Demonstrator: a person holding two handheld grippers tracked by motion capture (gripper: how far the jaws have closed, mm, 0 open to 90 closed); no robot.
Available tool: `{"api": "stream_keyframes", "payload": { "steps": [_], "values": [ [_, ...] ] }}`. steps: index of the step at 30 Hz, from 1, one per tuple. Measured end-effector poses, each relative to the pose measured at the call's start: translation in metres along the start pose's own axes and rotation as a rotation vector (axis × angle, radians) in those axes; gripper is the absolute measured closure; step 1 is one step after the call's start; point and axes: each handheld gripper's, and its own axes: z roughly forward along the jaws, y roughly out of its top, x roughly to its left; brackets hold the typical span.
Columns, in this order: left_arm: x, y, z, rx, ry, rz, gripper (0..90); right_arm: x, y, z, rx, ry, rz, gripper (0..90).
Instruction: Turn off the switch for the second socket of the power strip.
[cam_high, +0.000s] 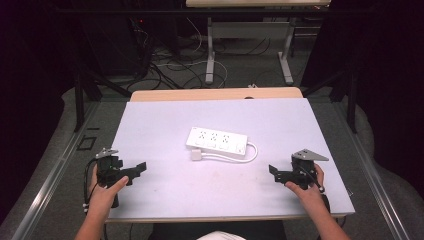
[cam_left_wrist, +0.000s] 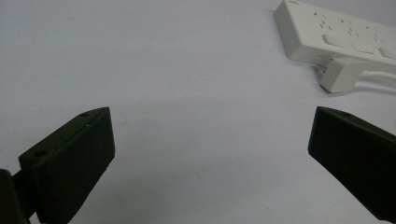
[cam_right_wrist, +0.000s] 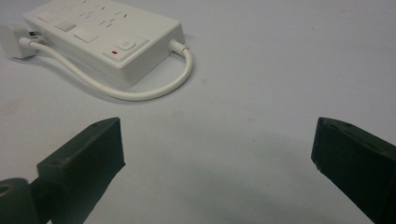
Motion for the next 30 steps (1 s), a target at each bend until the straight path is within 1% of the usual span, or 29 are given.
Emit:
{"api": "stream_keyframes", "payload": {
  "steps": [2,3,4,5,7,8,9,10,11,12,13,14,15,17,18,20,21,22,23,24,25,26,27,30],
  "values": [
    [0.004,-0.002,0.003,-0.001,0.009,-0.01,0.6,0.0,0.0,0.0,0.001,0.001,0.005,1.7],
    [0.006,-0.003,0.004,0.0,0.011,-0.01,0.6,0.0,0.0,0.0,-0.001,-0.001,-0.001,1.7],
    [0.008,-0.004,0.006,-0.012,0.019,-0.012,0.6,0.0,0.0,0.0,-0.002,0.001,-0.004,1.7],
    [0.01,-0.005,0.006,-0.001,0.023,-0.001,0.7,0.0,0.0,0.0,-0.002,0.001,-0.004,1.7],
    [0.011,-0.006,0.009,-0.013,0.019,-0.023,0.8,0.0,0.0,-0.001,-0.002,0.002,0.001,1.7],
    [0.012,-0.007,0.009,-0.014,0.021,-0.023,1.0,0.0,0.0,-0.001,0.001,0.0,0.006,1.7],
    [0.012,-0.007,0.01,-0.014,0.02,-0.018,1.0,-0.001,0.0,-0.001,-0.001,0.002,-0.005,1.7],
    [0.013,-0.007,0.009,0.001,0.015,-0.012,1.0,0.0,0.0,-0.001,0.0,0.001,0.005,1.8],
    [0.012,-0.008,0.011,-0.017,0.021,-0.011,1.0,-0.001,0.0,-0.001,0.0,0.002,0.001,1.7],
    [0.013,-0.009,0.012,-0.016,0.027,-0.006,1.1,0.0,0.0,-0.001,0.0,0.001,0.006,1.8],
    [0.013,-0.009,0.013,-0.013,0.025,-0.004,1.2,0.0,0.0,0.0,-0.007,-0.005,0.007,1.8],
    [0.014,-0.009,0.014,-0.01,0.027,-0.001,1.3,-0.001,0.0,0.0,-0.001,0.003,-0.002,1.8],
    [0.015,-0.009,0.013,0.009,0.03,0.014,1.3,0.0,0.0,0.0,0.0,0.003,0.002,1.8],
    [0.016,-0.011,0.015,-0.002,0.044,0.014,1.4,0.0,0.0,0.0,0.001,0.004,0.003,1.8],
    [0.017,-0.011,0.014,0.017,0.039,0.019,1.3,0.0,0.0,0.0,0.0,0.005,0.001,1.8],
    [0.017,-0.012,0.015,0.013,0.046,0.014,1.4,-0.001,0.0,0.0,-0.008,-0.005,-0.001,1.8],
    [0.018,-0.011,0.015,0.018,0.043,0.016,1.4,-0.001,0.0,0.0,-0.005,-0.003,0.007,1.8],
    [0.018,-0.012,0.016,0.007,0.053,0.018,1.4,-0.001,0.0,0.0,-0.004,-0.003,0.008,1.8],
    [0.019,-0.013,0.016,0.007,0.053,0.014,1.4,-0.001,0.0,0.0,-0.001,0.003,0.004,1.8],
    [0.02,-0.013,0.017,0.011,0.059,0.019,1.4,-0.002,0.0,0.0,0.0,0.003,0.002,1.8],
    [0.02,-0.013,0.016,0.021,0.062,0.016,2.0,-0.002,0.0,-0.001,0.0,0.002,0.001,1.8],
    [0.021,-0.013,0.017,0.015,0.062,0.016,2.4,-0.002,0.0,-0.001,-0.001,0.001,-0.005,1.8],
    [0.021,-0.014,0.018,0.004,0.068,0.006,2.9,-0.002,0.0,-0.001,0.0,0.0,-0.003,1.8],
    [0.022,-0.014,0.019,0.006,0.08,0.006,3.1,-0.002,0.0,0.0,-0.006,-0.006,-0.003,1.8]
  ]
}}
